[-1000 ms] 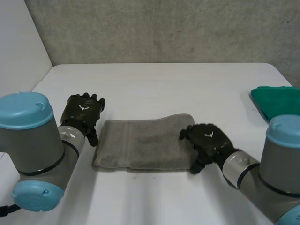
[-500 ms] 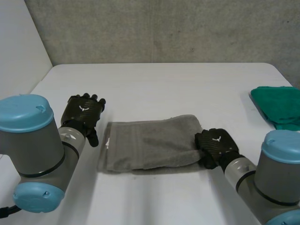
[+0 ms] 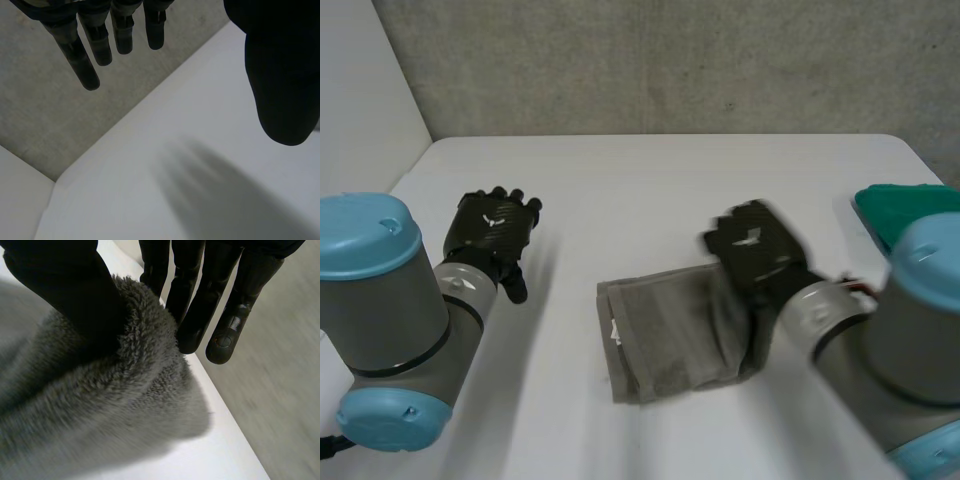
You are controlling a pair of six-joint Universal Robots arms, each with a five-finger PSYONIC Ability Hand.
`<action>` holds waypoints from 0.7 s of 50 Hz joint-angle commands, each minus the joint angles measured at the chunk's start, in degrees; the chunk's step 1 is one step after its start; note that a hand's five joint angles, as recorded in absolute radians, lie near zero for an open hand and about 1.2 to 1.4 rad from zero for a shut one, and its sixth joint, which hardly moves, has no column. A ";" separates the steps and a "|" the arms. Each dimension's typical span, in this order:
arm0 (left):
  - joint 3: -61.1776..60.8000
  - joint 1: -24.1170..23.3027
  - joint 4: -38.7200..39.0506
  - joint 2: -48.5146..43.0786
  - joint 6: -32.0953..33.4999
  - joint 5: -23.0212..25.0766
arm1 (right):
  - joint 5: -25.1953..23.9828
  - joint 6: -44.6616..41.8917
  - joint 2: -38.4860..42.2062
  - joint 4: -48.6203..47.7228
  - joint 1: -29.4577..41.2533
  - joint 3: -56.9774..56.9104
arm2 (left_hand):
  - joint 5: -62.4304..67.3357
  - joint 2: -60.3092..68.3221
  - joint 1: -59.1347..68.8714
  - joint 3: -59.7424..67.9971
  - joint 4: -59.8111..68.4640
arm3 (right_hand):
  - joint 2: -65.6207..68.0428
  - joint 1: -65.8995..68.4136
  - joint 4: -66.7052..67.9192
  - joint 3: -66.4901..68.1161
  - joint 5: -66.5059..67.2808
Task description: Fold the laundry.
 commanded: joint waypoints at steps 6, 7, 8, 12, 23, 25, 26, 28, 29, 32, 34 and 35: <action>2.72 -0.82 1.00 1.31 -9.10 -0.10 | -10.07 -2.23 6.79 0.20 13.45 -0.25 | -2.86 -1.77 -1.55 -2.14 -9.22 | -29.19 -17.19 -30.98 -30.71 -29.48; 2.98 -0.91 1.00 1.31 -9.72 -0.02 | -10.16 -1.70 6.79 0.20 13.19 -0.16 | -2.86 -1.77 -1.55 -2.14 -9.22 | -40.12 -28.12 -41.92 -41.65 -40.41; 3.33 -0.99 1.00 1.31 -10.34 -0.02 | -10.07 -1.09 6.71 -0.06 12.75 0.01 | -2.86 -1.77 -1.55 -2.14 -9.22 | -49.06 -37.05 -50.85 -50.58 -49.35; 5.09 -2.83 0.65 0.79 -12.19 -0.10 | -8.06 5.67 4.25 0.02 6.96 -0.25 | -2.69 -1.61 -1.39 -1.97 -9.05 | -56.30 -44.29 -58.09 -57.82 -56.59; 8.34 -13.91 0.12 -5.45 -13.15 -0.54 | -6.38 29.06 0.02 10.12 -4.74 -5.17 | -2.53 -1.44 -1.22 -1.81 -8.89 | -56.30 -44.29 -58.09 -57.82 -56.59; 8.35 -14.79 -1.01 -7.20 -13.50 -0.54 | -7.17 29.24 3.44 12.50 -4.92 -6.49 | -2.69 -1.60 -1.39 -1.97 -9.05 | -56.30 -44.29 -58.09 -57.82 -56.59; 8.35 -15.14 -1.63 -7.91 -13.68 -0.63 | -7.17 29.07 4.41 13.20 -4.92 -7.01 | -2.86 -1.77 -1.55 -2.14 -9.22 | -56.30 -44.29 -58.09 -57.82 -56.59; 8.43 -16.02 -3.82 -9.66 -14.03 -0.63 | -7.00 28.80 6.86 14.43 -4.48 -8.50 | -2.86 -1.77 -1.55 -2.14 -9.22 | -56.30 -44.29 -58.09 -57.82 -56.59; 8.61 -16.37 -4.70 -10.37 -13.95 -0.72 | -6.82 28.80 7.58 14.79 -4.39 -8.95 | -2.86 -1.77 -1.55 -2.14 -9.22 | -56.30 -44.29 -58.09 -57.82 -56.59; 9.22 -16.46 -8.03 -12.47 -14.03 -0.81 | -6.91 28.54 10.29 15.84 -4.30 -10.00 | -2.86 -1.77 -1.55 -2.14 -9.22 | -56.30 -44.29 -58.09 -57.82 -56.59; 9.23 -16.55 -9.71 -13.45 -14.03 -0.89 | -6.73 27.84 12.23 16.19 -4.30 -10.71 | -2.86 -1.77 -1.55 -2.14 -9.22 | -56.30 -44.29 -58.09 -57.82 -56.59; 9.31 -16.46 -10.42 -13.89 -13.95 -0.98 | -6.65 27.31 13.02 16.46 -4.22 -10.97 | -2.86 -1.77 -1.55 -2.14 -9.22 | -56.30 -44.29 -58.09 -57.82 -56.59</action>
